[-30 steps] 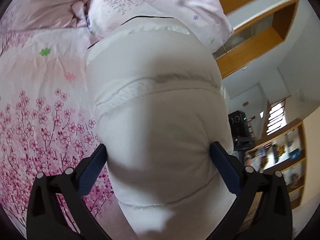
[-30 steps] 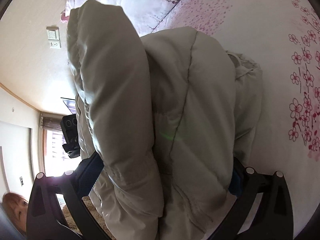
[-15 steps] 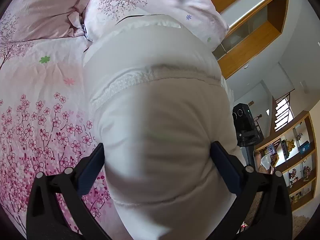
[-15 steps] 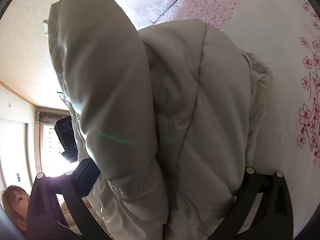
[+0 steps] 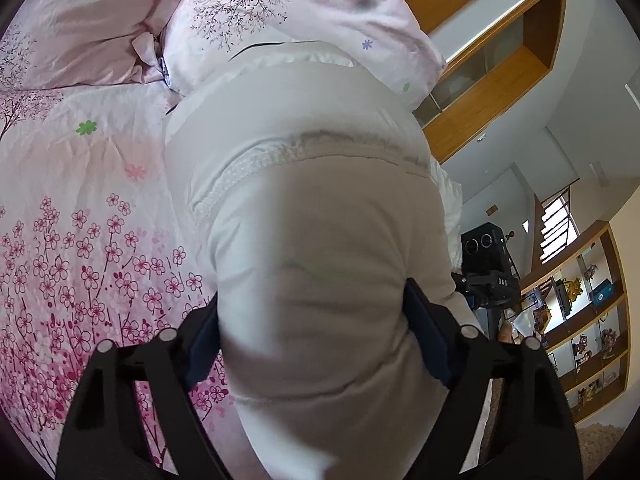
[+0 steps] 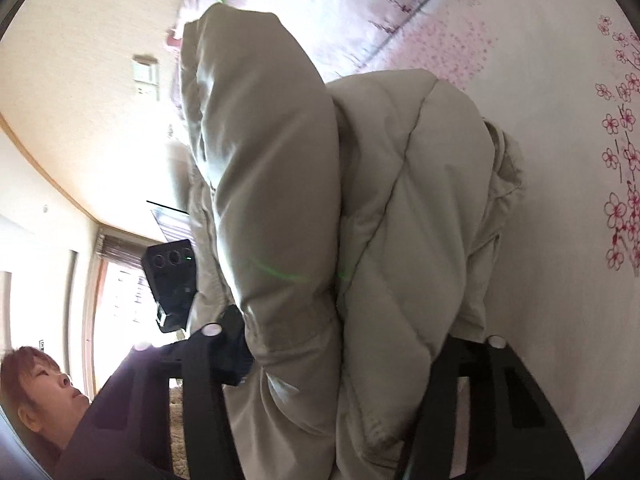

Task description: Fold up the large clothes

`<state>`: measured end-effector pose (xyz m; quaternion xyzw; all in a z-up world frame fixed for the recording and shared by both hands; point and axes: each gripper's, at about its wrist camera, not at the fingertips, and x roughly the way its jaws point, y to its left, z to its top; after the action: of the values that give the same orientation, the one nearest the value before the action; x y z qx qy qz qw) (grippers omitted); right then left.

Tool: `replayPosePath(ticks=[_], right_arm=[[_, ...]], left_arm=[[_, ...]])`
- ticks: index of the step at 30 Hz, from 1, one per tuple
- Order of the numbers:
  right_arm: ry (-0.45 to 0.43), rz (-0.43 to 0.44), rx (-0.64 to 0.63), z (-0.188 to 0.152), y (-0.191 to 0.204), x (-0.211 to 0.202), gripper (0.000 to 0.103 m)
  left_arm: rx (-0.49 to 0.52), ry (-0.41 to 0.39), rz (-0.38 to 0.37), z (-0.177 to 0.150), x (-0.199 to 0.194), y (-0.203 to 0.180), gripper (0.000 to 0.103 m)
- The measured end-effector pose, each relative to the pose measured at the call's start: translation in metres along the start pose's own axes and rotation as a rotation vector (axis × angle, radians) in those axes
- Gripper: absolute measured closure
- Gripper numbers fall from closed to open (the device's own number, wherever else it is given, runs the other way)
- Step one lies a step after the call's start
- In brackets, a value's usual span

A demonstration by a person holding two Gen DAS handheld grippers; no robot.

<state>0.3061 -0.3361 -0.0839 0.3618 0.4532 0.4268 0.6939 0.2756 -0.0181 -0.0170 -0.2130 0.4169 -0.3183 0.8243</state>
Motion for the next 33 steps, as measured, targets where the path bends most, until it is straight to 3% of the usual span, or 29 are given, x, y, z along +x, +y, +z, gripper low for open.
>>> replayPosePath(ticks=[7, 12, 23, 28, 33], right_arm=[[-0.024, 0.023, -0.037, -0.002, 0.017, 0.003, 0.064], [-0.001, 0.024, -0.083, 0.01, 0.034, 0.024, 0.067], [0.159, -0.015, -0.195, 0.066, 0.1, 0.137, 0.067], [0.223, -0.062, -0.241, 0.062, 0.122, 0.177, 0.067], [0.251, -0.107, -0.198, 0.056, 0.108, 0.193, 0.062]], left_arm=[[0.002, -0.024, -0.004, 0.006, -0.012, 0.003, 0.032], [0.024, -0.092, 0.026, 0.019, -0.036, 0.008, 0.036], [-0.054, -0.213, 0.175, 0.036, -0.11, 0.07, 0.036], [-0.111, -0.219, 0.259, 0.036, -0.134, 0.109, 0.036], [-0.122, -0.199, 0.294, 0.032, -0.132, 0.123, 0.035]])
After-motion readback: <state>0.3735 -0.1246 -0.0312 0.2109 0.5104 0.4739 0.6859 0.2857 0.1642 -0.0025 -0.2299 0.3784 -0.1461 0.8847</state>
